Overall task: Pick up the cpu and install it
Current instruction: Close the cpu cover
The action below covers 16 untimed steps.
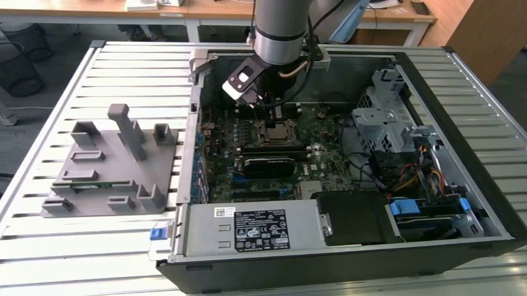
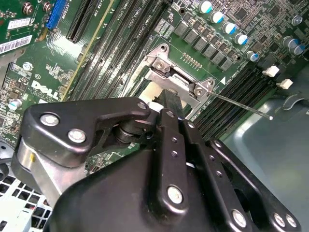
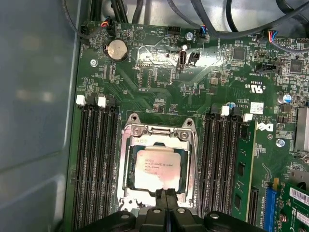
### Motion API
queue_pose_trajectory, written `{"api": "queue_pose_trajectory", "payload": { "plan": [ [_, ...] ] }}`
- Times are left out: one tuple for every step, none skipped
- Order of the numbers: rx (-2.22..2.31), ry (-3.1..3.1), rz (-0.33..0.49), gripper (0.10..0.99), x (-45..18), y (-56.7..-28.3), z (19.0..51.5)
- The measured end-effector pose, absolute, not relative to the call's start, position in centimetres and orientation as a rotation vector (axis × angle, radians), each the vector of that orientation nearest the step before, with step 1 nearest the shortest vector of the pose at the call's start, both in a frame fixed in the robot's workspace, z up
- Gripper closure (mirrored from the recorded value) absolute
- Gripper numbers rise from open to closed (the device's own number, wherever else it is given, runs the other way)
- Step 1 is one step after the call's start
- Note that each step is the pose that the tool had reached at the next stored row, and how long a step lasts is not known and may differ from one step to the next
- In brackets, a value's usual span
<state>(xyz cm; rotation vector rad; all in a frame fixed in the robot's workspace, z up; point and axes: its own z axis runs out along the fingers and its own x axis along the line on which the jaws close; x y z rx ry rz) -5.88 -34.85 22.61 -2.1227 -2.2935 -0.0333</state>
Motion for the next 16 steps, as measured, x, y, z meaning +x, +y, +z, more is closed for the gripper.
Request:
{"api": "queue_pose_trajectory", "payload": {
  "plan": [
    [-2.123,-2.293,-0.033,0.98,-5.88,-34.85,22.61],
    [-2.123,-2.294,-0.033,0.98,-5.88,-34.85,22.61],
    [-2.123,-2.293,-0.033,0.98,-5.88,-34.85,22.61],
    [-2.123,-2.294,-0.033,0.98,-5.9,-34.85,22.6],
    [-2.123,-2.293,-0.034,0.98,-5.95,-34.85,22.59],
    [-2.123,-2.293,-0.034,0.98,-6.02,-34.85,22.56],
    [-2.123,-2.293,-0.033,0.98,-6.13,-34.85,22.54],
    [-2.123,-2.293,-0.034,0.98,-6.27,-34.85,22.49],
    [-2.123,-2.293,-0.034,0.98,-6.39,-34.85,22.42],
    [-2.123,-2.293,-0.034,0.98,-6.49,-34.84,22.35],
    [-2.123,-2.294,-0.034,0.98,-6.6,-34.85,22.27],
    [-2.123,-2.294,-0.033,0.98,-6.68,-34.85,22.18],
    [-2.123,-2.293,-0.033,0.98,-6.73,-34.85,22.08],
    [-2.123,-2.293,-0.033,0.98,-6.77,-34.85,21.96],
    [-2.123,-2.294,-0.033,0.98,-6.8,-34.85,21.82],
    [-2.123,-2.293,-0.033,0.98,-6.83,-34.83,21.67]
  ]
}}
